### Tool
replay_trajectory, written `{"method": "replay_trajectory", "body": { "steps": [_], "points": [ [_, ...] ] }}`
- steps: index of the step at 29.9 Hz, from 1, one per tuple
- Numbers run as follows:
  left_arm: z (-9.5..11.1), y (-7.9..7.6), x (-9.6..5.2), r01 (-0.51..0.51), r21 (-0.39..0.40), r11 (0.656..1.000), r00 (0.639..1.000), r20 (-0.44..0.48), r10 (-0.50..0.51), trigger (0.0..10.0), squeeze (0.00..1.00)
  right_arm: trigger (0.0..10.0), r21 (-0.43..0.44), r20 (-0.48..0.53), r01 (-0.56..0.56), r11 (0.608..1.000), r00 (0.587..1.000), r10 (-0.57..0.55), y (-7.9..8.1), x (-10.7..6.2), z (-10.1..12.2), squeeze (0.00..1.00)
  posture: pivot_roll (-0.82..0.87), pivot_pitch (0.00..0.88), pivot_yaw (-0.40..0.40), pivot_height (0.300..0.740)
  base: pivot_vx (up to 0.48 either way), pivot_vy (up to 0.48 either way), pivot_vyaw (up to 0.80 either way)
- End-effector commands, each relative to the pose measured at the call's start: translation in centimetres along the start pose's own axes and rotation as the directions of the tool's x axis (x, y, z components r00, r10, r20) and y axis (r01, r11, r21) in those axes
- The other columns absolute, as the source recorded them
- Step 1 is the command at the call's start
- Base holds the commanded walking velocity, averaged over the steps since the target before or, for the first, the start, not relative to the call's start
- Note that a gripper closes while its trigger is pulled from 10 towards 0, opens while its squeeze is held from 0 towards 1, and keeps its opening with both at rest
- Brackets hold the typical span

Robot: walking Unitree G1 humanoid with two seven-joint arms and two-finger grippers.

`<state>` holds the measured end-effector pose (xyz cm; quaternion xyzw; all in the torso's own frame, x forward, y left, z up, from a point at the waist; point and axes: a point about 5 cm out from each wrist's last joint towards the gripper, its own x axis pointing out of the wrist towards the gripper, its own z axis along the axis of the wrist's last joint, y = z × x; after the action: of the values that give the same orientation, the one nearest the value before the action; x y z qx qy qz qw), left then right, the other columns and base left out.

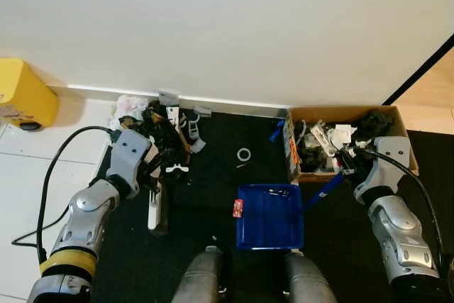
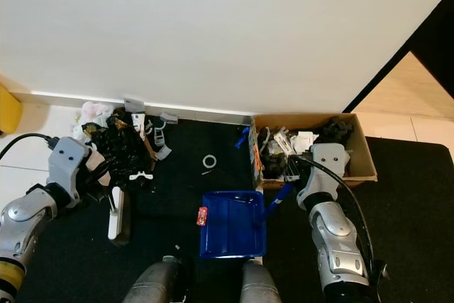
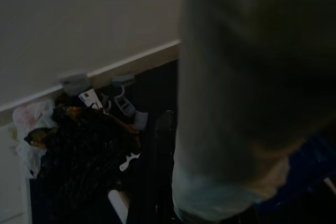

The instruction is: Sweep floor

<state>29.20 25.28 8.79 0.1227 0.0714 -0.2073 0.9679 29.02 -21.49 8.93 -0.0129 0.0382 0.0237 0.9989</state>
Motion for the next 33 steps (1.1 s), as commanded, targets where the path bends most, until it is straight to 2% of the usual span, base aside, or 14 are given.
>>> {"method": "replay_trajectory", "body": {
  "steps": [1,2,3,5,8,11,12,14,18,23,27,29,30,33],
  "points": [
    [-3.7,-1.7,-1.0,-0.022,-0.144,0.989,0.993,-0.12,0.005,10.0,0.0,10.0,0.026,-0.091,-0.026,0.999,0.995,0.028,0.4,-0.6,-2.1,0.0,0.09,0.323,0.02,0.74,0.0,0.0,0.0],
    [-3.9,-2.1,-0.9,-0.039,-0.176,0.984,0.993,-0.117,0.019,10.0,0.0,10.0,0.026,-0.092,-0.027,0.999,0.995,0.029,0.5,-0.6,-2.2,0.0,0.09,0.321,0.016,0.74,0.0,0.0,0.0],
    [-3.9,-2.1,-0.9,-0.039,-0.176,0.984,0.993,-0.117,0.019,10.0,0.0,10.0,0.026,-0.092,-0.027,0.999,0.995,0.029,0.5,-0.6,-2.2,0.0,0.09,0.321,0.016,0.74,0.0,0.0,0.0],
    [-4.0,-3.1,-0.5,-0.049,-0.241,0.969,0.995,-0.097,0.026,10.0,0.0,10.0,0.027,-0.091,-0.031,0.999,0.995,0.034,0.6,-0.5,-2.2,0.0,0.09,0.319,0.016,0.74,0.0,0.0,0.0],
    [-3.5,-3.7,0.2,-0.047,-0.291,0.956,0.998,-0.06,0.031,10.0,0.0,10.0,0.029,-0.089,-0.035,0.999,0.995,0.037,0.8,-0.4,-2.1,0.0,0.09,0.317,0.015,0.74,0.0,0.0,0.0],
    [-3.2,-3.9,0.4,-0.042,-0.308,0.95,0.999,-0.044,0.03,10.0,0.0,10.0,0.03,-0.089,-0.036,0.999,0.995,0.039,0.9,-0.3,-2.2,0.0,0.09,0.316,0.016,0.74,0.0,0.0,0.0],
    [-2.1,-4.6,1.2,-0.015,-0.343,0.939,1.0,0.001,0.016,10.0,0.0,10.0,0.029,-0.092,-0.042,0.999,0.995,0.045,1.0,-0.3,-2.3,0.0,0.09,0.316,0.018,0.74,0.0,0.0,0.0],
    [-1.0,-5.2,1.9,0.025,-0.363,0.931,0.999,0.045,-0.009,10.0,0.0,10.0,0.028,-0.094,-0.044,0.999,0.994,0.047,0.9,-0.4,-2.4,0.0,0.09,0.315,0.02,0.74,0.0,0.0,0.0],
    [0.5,-6.5,2.5,0.094,-0.377,0.921,0.994,0.084,-0.067,10.0,0.0,10.0,0.025,-0.093,-0.047,0.999,0.995,0.049,1.0,-0.4,-2.4,0.0,0.09,0.311,0.028,0.74,0.0,0.0,0.0],
    [0.7,-8.1,2.7,0.172,-0.368,0.914,0.985,0.033,-0.172,10.0,0.0,10.0,0.024,-0.086,-0.053,0.998,0.995,0.055,1.3,-0.2,-2.4,0.0,0.1,0.305,0.036,0.74,0.0,0.0,0.0],
    [0.5,-8.8,2.7,0.185,-0.379,0.907,0.981,0.011,-0.196,10.0,0.0,10.0,0.03,-0.082,-0.054,0.998,0.995,0.056,1.5,-0.1,-2.3,0.0,0.1,0.3,0.039,0.74,0.0,0.0,0.0],
    [0.7,-9.5,2.8,0.179,-0.431,0.885,0.981,0.007,-0.195,10.0,0.0,10.0,0.035,-0.077,-0.056,0.998,0.995,0.058,1.6,0.1,-2.3,0.0,0.1,0.296,0.04,0.74,0.0,0.0,0.0],
    [0.7,-9.5,2.8,0.179,-0.431,0.885,0.981,0.007,-0.195,10.0,0.0,10.0,0.035,-0.077,-0.056,0.998,0.995,0.058,1.6,0.1,-2.3,0.0,0.1,0.296,0.04,0.74,0.0,0.0,0.0],
    [1.4,-10.1,3.0,0.178,-0.485,0.856,0.981,0.016,-0.195,10.0,0.0,10.0,0.035,-0.076,-0.055,0.998,0.995,0.058,1.6,0.1,-2.3,0.0,0.1,0.291,0.04,0.74,0.0,0.0,0.0]
  ]
}}
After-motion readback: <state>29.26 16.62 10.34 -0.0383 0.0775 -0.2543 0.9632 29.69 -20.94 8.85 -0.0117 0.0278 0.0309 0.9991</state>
